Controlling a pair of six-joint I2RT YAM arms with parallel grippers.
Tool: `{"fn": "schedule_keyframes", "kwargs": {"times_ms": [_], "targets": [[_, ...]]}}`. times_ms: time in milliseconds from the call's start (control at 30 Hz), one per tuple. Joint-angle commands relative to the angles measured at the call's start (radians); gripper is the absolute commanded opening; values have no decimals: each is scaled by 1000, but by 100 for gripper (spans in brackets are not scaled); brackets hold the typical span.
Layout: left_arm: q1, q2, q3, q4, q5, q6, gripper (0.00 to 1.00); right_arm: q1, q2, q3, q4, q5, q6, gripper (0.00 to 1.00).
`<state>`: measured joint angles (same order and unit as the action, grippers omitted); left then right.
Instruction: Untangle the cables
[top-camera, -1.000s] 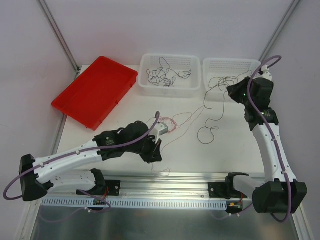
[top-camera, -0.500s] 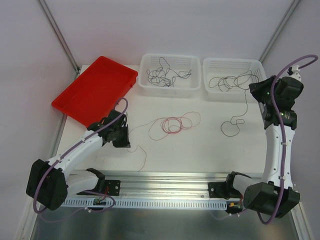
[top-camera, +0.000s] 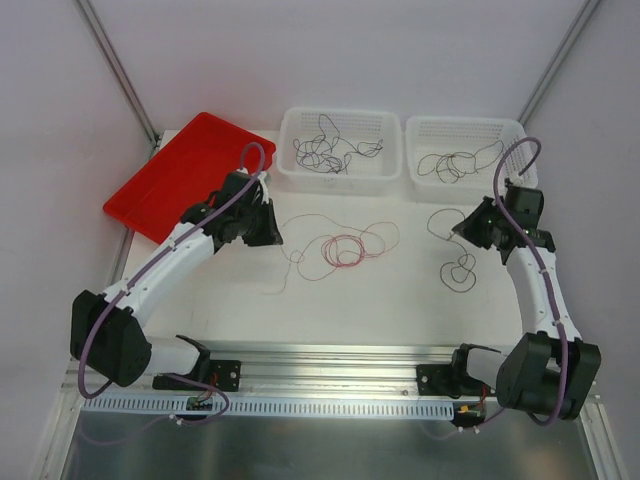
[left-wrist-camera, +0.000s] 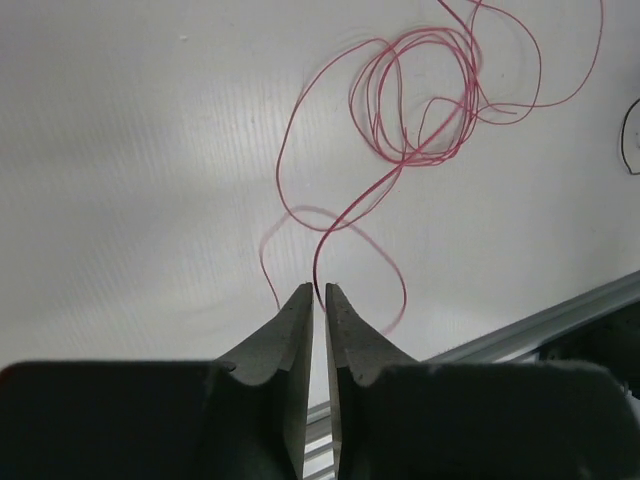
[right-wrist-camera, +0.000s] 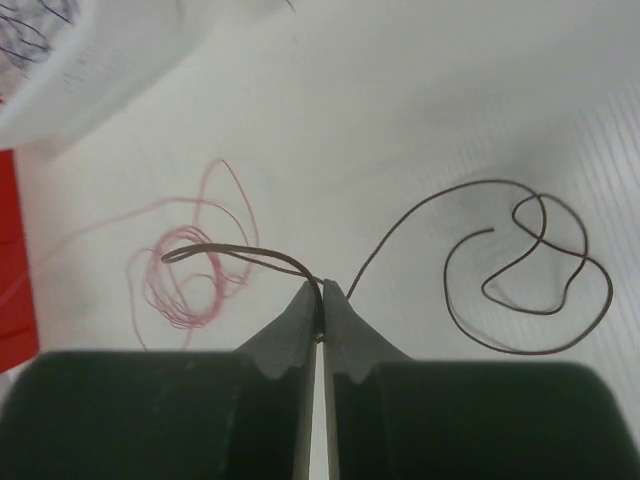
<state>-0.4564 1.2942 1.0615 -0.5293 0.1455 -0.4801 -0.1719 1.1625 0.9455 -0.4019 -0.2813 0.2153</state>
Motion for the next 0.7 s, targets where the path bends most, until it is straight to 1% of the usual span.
{"fn": "schedule_keyframes", "kwargs": {"times_ms": [0,33,67,100,133,167,200,233,267,300,367,400,467,500,533,567,600,667], "targets": [[4,60,93,17,40,63,11,25,-1,-54,-58,92,-37,7],[4,77,106,18,42,70,12,28,-6,-86,-86,146,-36,9],[4,85,130,17,40,80,18,28,-7,-105,-100,172,-34,12],[4,91,141,17,40,99,21,28,-17,-119,-126,200,-31,20],[4,99,147,17,43,109,24,28,-21,-144,-136,250,-31,25],[4,100,156,17,45,126,30,28,-26,-157,-144,272,-30,29],[5,99,160,18,45,135,34,28,-30,-165,-159,274,-37,41],[4,94,160,17,40,147,38,28,-41,-177,-166,330,-42,48],[4,90,158,17,32,158,43,28,-47,-180,-173,346,-45,54],[4,83,154,17,26,178,55,28,-55,-183,-184,362,-50,65],[4,57,141,18,13,199,68,28,-72,-177,-198,415,-53,75],[4,47,135,18,8,216,79,28,-78,-174,-210,435,-51,84],[4,8,106,31,-10,232,87,25,-75,-165,-218,494,-44,92],[4,-5,92,35,-21,248,90,23,-66,-159,-225,513,-37,97],[5,-33,78,40,-38,255,95,19,-58,-154,-226,531,-28,98],[4,-45,48,58,-72,268,97,11,-35,-149,-224,539,-16,99],[5,-58,31,67,-95,276,99,6,-24,-143,-219,548,-8,97],[4,-87,-13,93,-133,291,99,-6,3,-139,-196,536,-11,97]]}}
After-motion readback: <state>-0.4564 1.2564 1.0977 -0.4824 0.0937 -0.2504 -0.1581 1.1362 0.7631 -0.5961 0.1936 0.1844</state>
